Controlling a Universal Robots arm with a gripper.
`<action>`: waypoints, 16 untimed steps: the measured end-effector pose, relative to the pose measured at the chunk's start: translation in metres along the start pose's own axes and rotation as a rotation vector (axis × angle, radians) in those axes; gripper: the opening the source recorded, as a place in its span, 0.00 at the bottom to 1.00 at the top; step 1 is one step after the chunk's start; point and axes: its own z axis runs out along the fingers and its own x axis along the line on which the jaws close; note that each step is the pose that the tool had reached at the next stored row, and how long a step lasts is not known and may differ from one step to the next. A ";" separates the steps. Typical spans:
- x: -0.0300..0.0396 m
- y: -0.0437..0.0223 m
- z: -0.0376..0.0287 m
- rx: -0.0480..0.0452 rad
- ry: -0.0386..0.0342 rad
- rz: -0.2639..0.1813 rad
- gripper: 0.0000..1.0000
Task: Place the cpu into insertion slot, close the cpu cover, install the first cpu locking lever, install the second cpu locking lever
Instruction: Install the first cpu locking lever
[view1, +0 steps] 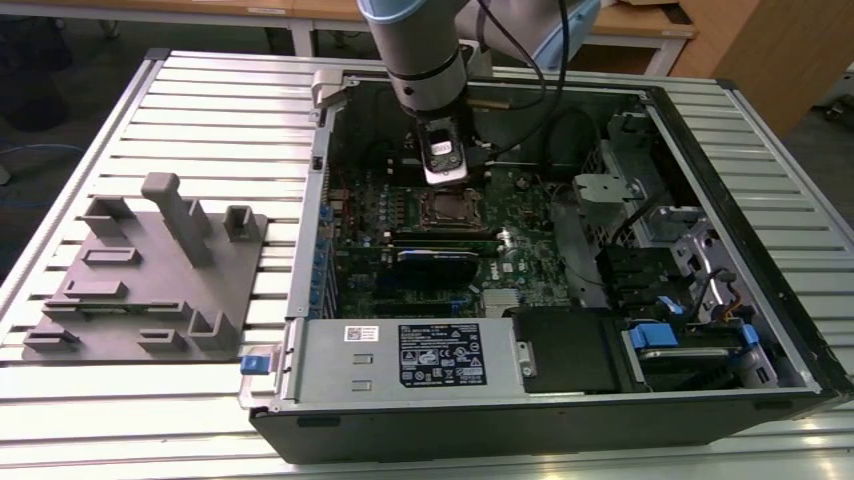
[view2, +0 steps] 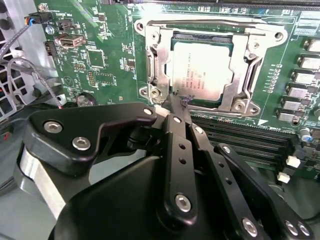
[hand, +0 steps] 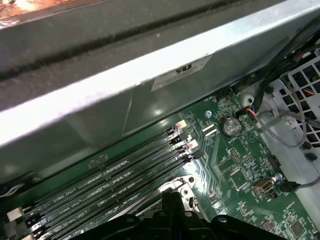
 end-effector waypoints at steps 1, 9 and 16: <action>0.0000 0.0000 0.0000 0.0001 0.0000 0.000 0.11; -0.0028 0.0017 0.0005 0.0288 0.0260 0.000 0.11; -0.0087 0.0049 0.0021 0.1149 0.1198 0.005 0.11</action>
